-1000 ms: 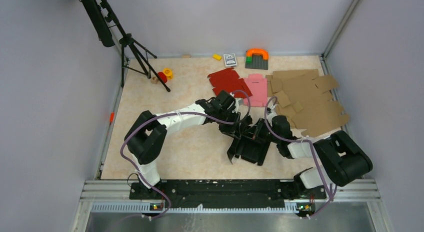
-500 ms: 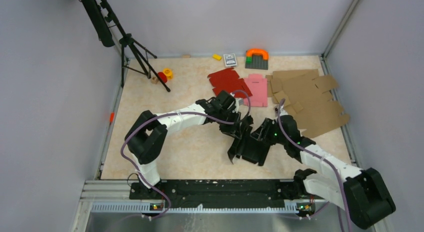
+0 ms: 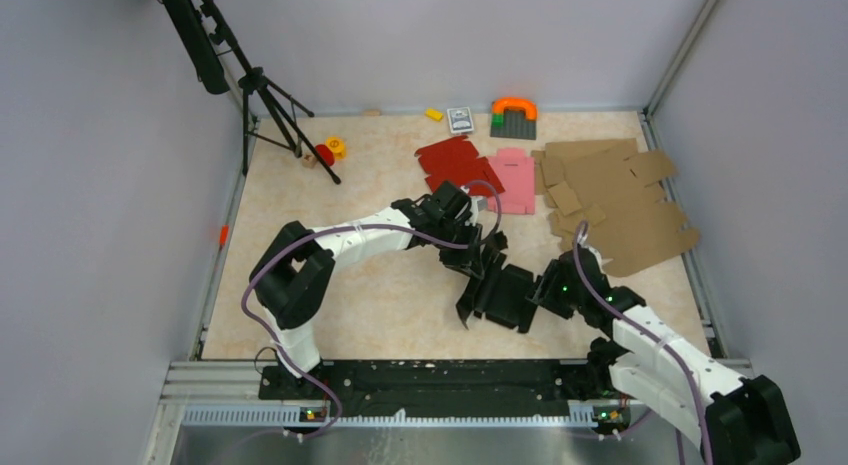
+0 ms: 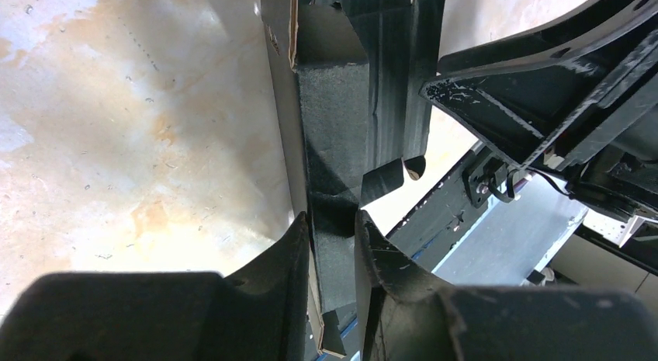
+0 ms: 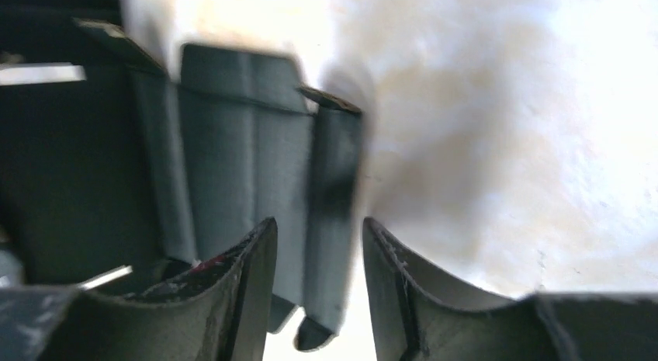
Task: Fold the paper box
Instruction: Fold the paper box at the center of the board.
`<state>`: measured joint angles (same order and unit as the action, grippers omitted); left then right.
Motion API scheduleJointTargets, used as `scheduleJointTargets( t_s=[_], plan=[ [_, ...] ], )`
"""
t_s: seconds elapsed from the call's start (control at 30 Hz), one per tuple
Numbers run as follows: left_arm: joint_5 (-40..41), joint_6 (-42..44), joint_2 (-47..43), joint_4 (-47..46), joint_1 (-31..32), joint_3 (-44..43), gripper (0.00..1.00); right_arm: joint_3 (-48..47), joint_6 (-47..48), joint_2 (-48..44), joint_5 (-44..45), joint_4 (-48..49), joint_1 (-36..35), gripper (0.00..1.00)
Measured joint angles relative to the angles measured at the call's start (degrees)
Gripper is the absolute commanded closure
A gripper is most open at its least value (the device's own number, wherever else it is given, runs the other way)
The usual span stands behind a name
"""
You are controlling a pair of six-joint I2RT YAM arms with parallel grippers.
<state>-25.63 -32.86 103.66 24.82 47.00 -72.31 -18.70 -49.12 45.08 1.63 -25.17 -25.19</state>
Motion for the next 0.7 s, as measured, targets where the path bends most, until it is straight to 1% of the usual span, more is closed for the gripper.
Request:
scheduleJointTargets(
  t_s=[0.2,0.33,0.57,0.7],
  plan=[
    [-0.1,0.0,0.0,0.2,0.0,-0.3,0.75,1.6,-1.5,4.9,-1.7,6.4,0.2,0.6],
    [0.6,0.0,0.0,0.9,0.0,-1.4,0.75,1.8,-1.5,7.0,-2.4,10.1,0.3,0.61],
    [0.8,0.0,0.1,1.4,0.0,-2.0,0.74,1.8,-1.5,8.6,-2.8,12.7,0.3,0.62],
    [0.9,0.1,1.7,2.3,0.2,-3.3,0.74,1.8,-1.5,9.1,-3.0,13.5,0.3,0.63]
  ],
)
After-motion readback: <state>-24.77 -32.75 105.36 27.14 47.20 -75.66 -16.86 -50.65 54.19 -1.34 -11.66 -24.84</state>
